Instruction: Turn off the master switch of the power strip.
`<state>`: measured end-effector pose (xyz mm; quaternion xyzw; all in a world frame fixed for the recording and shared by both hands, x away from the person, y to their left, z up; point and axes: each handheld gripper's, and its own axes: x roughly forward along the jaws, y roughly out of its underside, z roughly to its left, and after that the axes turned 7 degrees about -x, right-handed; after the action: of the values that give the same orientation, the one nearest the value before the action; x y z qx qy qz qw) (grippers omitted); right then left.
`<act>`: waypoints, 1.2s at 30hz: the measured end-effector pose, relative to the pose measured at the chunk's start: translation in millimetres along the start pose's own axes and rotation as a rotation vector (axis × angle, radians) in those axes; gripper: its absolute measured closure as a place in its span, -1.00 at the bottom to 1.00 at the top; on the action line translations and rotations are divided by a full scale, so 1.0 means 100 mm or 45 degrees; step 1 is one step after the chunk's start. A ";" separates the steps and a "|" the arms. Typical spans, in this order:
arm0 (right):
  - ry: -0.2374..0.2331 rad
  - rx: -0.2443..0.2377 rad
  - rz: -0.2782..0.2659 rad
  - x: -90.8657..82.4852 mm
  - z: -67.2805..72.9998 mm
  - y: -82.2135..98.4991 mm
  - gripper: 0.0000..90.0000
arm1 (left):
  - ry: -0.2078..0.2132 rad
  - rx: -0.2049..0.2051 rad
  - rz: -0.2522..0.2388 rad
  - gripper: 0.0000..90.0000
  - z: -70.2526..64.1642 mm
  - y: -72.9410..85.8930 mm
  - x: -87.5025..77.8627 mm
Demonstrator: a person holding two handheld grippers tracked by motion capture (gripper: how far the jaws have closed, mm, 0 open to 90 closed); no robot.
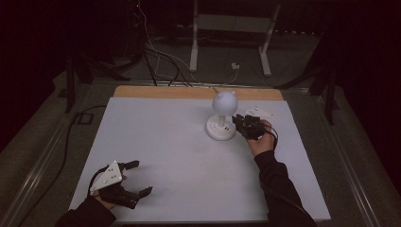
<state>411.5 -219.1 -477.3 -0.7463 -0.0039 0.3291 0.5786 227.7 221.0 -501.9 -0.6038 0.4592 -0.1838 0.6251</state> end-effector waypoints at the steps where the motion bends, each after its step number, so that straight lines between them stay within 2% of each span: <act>1: -0.002 -0.001 0.004 0.02 0.00 0.01 0.74 | -0.002 0.002 0.005 -0.99 0.00 0.00 0.00; 4: 0.035 -0.028 0.028 0.07 0.01 0.03 0.88 | -0.002 0.001 0.006 -0.99 0.00 0.00 0.00; 10: 0.034 -0.034 0.059 0.16 0.02 0.08 1.00 | -0.004 0.000 0.004 -0.99 0.00 0.00 0.00; 28: 0.072 -0.058 0.100 0.38 0.02 0.17 1.00 | -0.002 -0.007 0.008 -0.99 0.01 0.00 0.00; 36: 0.068 -0.053 0.097 0.43 0.02 0.19 1.00 | -0.002 -0.010 0.007 -0.99 0.01 0.00 0.00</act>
<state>436.9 -207.2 -514.3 -0.7663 0.0330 0.3307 0.5498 228.6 221.3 -502.5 -0.6051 0.4611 -0.1799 0.6235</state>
